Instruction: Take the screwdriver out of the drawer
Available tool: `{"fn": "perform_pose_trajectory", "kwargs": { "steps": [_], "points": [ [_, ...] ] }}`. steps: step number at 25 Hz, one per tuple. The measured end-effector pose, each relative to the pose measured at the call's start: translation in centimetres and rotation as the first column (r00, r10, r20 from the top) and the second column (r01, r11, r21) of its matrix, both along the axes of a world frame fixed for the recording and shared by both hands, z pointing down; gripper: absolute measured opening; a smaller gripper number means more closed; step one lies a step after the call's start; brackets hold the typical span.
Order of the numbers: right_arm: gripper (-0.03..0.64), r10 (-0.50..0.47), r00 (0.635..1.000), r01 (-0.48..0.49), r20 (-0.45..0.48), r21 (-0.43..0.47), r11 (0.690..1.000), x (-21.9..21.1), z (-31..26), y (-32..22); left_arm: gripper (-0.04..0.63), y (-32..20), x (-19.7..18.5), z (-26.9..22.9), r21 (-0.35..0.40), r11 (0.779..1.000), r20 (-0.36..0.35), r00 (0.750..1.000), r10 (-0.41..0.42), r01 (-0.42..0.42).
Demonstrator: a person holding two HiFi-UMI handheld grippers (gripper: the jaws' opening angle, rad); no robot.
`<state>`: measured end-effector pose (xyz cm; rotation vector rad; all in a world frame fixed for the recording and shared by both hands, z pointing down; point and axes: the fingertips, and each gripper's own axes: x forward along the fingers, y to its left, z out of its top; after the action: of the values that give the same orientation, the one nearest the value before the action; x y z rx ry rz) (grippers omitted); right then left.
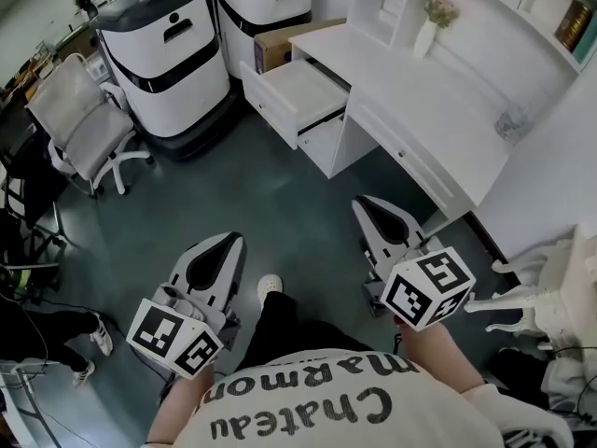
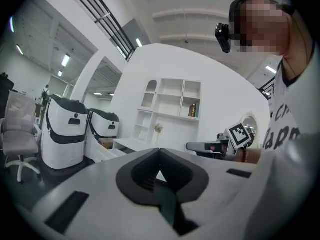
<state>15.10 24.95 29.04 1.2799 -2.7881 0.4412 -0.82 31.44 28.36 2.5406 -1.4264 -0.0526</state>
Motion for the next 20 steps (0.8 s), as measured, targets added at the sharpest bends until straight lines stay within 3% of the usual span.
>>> {"fn": "perform_pose_trajectory", "kwargs": {
  "steps": [10, 20],
  "points": [
    [0.038, 0.010, 1.000, -0.010, -0.013, -0.014, 1.000, -3.2, 0.2, -7.6, 0.023, -10.0, -1.5, -0.6, 0.014, 0.997, -0.011, 0.997, 0.076, -0.076],
    [0.038, 0.045, 0.999, -0.045, 0.005, 0.032, 0.998, -8.1, -3.1, -18.2, 0.023, -21.3, -6.0, -4.0, 0.044, 0.990, 0.014, 0.991, 0.136, -0.136]
  ]
}}
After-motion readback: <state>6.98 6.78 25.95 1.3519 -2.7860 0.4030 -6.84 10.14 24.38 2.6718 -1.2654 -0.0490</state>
